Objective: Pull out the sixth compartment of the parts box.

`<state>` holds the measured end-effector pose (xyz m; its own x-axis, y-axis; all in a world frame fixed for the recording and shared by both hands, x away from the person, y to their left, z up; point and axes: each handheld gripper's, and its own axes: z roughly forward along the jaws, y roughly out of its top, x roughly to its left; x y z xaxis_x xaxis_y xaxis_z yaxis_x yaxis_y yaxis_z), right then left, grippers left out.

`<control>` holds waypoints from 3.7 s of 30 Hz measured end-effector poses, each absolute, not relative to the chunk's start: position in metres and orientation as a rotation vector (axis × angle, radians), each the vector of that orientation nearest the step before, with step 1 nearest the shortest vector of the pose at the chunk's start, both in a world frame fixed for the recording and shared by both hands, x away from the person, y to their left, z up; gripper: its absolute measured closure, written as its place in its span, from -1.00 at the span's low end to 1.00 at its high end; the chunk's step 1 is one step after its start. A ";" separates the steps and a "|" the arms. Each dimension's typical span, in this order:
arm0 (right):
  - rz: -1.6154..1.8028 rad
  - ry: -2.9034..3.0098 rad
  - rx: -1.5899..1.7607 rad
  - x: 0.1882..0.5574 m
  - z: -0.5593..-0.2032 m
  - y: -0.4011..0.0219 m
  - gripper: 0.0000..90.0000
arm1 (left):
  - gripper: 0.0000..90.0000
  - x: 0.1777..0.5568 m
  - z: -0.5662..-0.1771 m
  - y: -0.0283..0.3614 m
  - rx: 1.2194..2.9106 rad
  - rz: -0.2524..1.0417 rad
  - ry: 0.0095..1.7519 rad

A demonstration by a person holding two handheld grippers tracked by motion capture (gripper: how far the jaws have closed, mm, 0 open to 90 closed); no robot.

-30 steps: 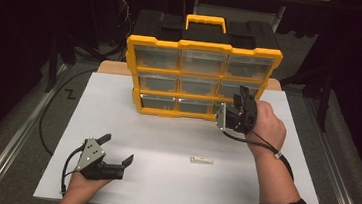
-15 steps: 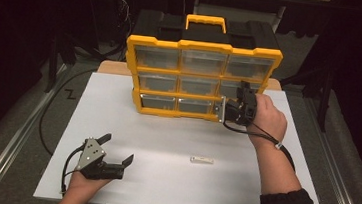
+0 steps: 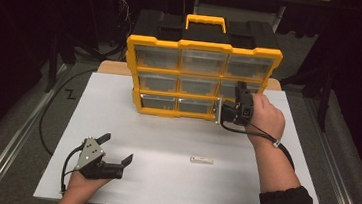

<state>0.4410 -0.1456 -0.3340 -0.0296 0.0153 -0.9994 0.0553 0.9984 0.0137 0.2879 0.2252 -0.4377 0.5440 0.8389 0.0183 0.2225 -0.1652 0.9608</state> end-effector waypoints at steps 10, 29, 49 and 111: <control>-0.055 1.600 0.045 0.439 -0.333 -0.144 0.79 | -0.99 0.288 -0.437 0.227 1.677 0.700 0.902; -0.053 1.609 0.039 0.407 -0.333 -0.148 0.79 | -0.99 0.286 -0.436 0.228 1.669 0.708 0.888; -0.040 1.603 0.020 0.383 -0.335 -0.152 0.79 | -0.99 0.286 -0.436 0.227 1.675 0.701 0.883; 0.001 1.633 0.026 0.360 -0.334 -0.155 0.52 | -0.99 0.286 -0.436 0.228 1.680 0.702 0.882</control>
<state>0.3599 -0.1549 -0.3341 -0.0625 0.0176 -0.9979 0.0168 0.9997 0.0166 0.2863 0.2280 -0.4364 0.5537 0.8324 0.0222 0.2082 -0.1642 0.9642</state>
